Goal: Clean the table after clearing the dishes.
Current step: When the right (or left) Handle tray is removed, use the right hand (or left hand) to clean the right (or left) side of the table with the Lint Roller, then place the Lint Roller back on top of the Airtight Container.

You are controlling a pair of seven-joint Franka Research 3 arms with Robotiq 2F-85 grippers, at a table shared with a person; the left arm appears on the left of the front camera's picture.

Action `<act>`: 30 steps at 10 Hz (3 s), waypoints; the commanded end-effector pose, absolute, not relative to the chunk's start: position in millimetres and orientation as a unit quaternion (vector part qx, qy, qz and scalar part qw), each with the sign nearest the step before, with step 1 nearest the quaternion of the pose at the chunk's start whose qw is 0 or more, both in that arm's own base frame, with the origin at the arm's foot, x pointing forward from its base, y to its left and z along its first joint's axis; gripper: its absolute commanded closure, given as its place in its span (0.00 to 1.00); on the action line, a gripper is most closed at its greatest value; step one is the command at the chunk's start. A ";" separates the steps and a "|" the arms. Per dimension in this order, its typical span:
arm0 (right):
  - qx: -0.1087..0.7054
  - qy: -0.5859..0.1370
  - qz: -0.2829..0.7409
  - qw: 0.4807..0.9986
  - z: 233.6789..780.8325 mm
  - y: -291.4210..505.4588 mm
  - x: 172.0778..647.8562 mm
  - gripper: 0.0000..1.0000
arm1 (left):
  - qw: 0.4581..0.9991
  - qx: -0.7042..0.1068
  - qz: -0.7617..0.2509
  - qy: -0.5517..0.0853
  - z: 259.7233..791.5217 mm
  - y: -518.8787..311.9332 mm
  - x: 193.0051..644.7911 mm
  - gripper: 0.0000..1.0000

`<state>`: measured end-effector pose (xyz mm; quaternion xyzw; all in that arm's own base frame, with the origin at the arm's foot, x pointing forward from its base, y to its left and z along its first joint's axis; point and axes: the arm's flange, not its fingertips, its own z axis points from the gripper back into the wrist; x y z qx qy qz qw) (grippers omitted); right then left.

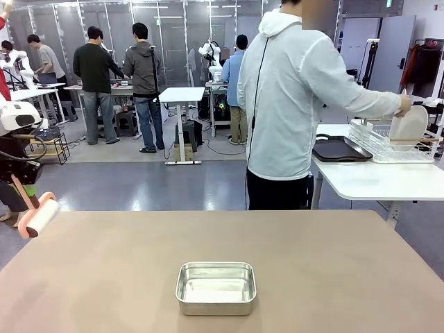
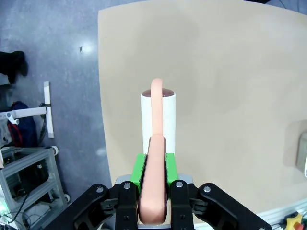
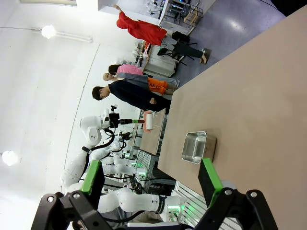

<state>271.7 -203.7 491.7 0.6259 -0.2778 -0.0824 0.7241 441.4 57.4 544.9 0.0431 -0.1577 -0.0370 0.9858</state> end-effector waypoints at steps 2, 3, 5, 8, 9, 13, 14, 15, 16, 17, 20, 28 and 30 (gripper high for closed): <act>0.628 -0.280 -0.078 0.722 495.2 -202.4 271.4 0.00 | 0.985 0.048 -0.035 -0.162 549.5 58.6 439.4 0.79; 0.628 -0.280 -0.078 0.722 495.2 -202.4 271.4 0.00 | 0.985 0.048 -0.035 -0.162 549.5 58.6 439.4 0.79; 0.628 -0.280 -0.078 0.722 495.2 -202.4 271.4 0.00 | 0.985 0.048 -0.035 -0.162 549.5 58.6 439.4 0.79; 0.628 -0.280 -0.078 0.722 495.2 -202.4 271.4 0.00 | 0.986 0.043 -0.037 -0.158 545.2 57.4 441.4 0.79; 0.628 -0.280 -0.078 0.722 495.2 -202.4 271.4 0.00 | 0.973 0.041 -0.131 -0.187 560.2 31.5 444.5 0.79; 0.628 -0.280 -0.078 0.722 495.2 -202.4 271.4 0.00 | 0.851 0.072 -0.484 -0.194 620.9 -123.9 435.0 0.79; 0.628 -0.280 -0.078 0.722 495.2 -202.4 271.4 0.00 | 0.820 0.060 -0.541 -0.179 622.1 -163.5 430.0 0.79; 0.628 -0.280 -0.078 0.722 495.2 -202.4 271.4 0.00 | 0.784 0.051 -0.597 -0.164 619.2 -204.4 422.4 0.79; 0.628 -0.280 -0.078 0.722 495.2 -202.4 271.4 0.00 | 0.753 0.030 -0.639 -0.155 615.3 -235.4 412.1 0.79; 0.628 -0.280 -0.078 0.722 495.2 -202.4 271.4 0.00 | 0.723 0.018 -0.675 -0.145 610.1 -258.8 400.7 0.79; 0.628 -0.280 -0.078 0.722 495.2 -202.4 271.4 0.00 | 0.683 -0.010 -0.722 -0.112 590.9 -304.3 389.4 0.79; 0.628 -0.280 -0.078 0.722 495.2 -202.4 271.4 0.00 | 0.675 -0.033 -0.736 -0.039 502.0 -360.8 409.8 0.79; 0.628 -0.280 -0.078 0.722 495.2 -202.4 271.4 0.00 | 0.677 -0.037 -0.734 -0.042 482.4 -357.2 422.1 0.79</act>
